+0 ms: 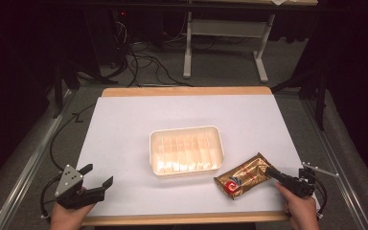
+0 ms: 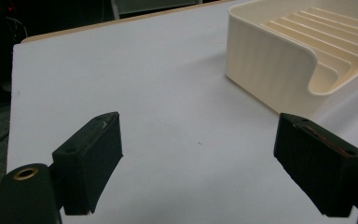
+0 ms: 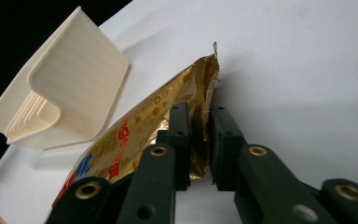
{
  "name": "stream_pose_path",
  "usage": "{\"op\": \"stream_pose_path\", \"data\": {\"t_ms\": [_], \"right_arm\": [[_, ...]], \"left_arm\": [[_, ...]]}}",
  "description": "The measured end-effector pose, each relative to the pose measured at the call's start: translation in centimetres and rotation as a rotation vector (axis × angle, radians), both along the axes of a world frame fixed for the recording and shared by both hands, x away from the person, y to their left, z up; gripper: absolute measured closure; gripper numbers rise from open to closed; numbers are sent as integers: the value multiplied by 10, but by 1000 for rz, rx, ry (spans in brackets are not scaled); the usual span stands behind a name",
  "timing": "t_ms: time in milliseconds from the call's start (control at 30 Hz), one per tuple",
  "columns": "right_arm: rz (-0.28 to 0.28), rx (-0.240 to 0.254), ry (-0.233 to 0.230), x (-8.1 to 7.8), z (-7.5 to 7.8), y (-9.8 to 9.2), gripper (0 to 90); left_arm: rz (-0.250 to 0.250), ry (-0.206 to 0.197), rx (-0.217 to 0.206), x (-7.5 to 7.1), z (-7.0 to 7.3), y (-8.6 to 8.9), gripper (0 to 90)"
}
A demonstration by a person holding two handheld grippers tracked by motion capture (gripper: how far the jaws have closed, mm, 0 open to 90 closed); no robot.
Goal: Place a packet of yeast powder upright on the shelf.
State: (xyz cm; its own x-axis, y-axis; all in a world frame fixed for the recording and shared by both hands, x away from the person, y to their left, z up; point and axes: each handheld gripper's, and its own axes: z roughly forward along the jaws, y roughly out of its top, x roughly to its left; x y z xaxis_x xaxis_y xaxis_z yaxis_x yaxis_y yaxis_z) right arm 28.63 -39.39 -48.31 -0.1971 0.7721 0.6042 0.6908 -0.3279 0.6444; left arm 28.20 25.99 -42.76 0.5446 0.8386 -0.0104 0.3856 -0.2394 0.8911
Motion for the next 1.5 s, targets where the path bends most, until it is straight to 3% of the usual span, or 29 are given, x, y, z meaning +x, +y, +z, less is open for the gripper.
{"op": "stream_pose_path", "data": {"t_ms": [67, 133, 333, 467, 567, 767, 833, 967, 1000, 1233, 1500], "right_arm": [[2, -6, -7, 0, 1, 1, 853], [0, -25, -45, -2, 7, 3, 895], [6, -39, -117, -7, 20, 7, 900], [-7, -56, -224, -15, 37, 12, 900], [-9, -60, -275, -19, 45, 15, 900], [-8, -74, -341, -25, 58, 21, 900], [-5, -98, -384, -29, 65, 25, 900], [-6, -139, -415, -32, 71, 30, 900], [1, -163, -441, -34, 76, 34, 900], [12, -141, -481, -36, 86, 41, 900], [-11, -149, -506, -37, 95, 47, 900]], "left_arm": [[0, 0, 0, 0, 0, 0, 158], [0, 1, -2, 0, 0, 0, 157], [0, 0, -1, 0, 0, 0, 157], [0, -1, 1, 0, 0, 0, 157], [2, -2, 0, 0, 0, 0, 158], [1, -2, 2, 0, 0, 0, 158], [2, -3, 1, 0, 0, 0, 158], [2, -3, 2, 0, 0, 0, 158], [2, -3, 2, 0, 0, 0, 158], [2, -2, 4, 0, 0, 0, 158], [1, -1, 6, 0, 0, 0, 158]]}}
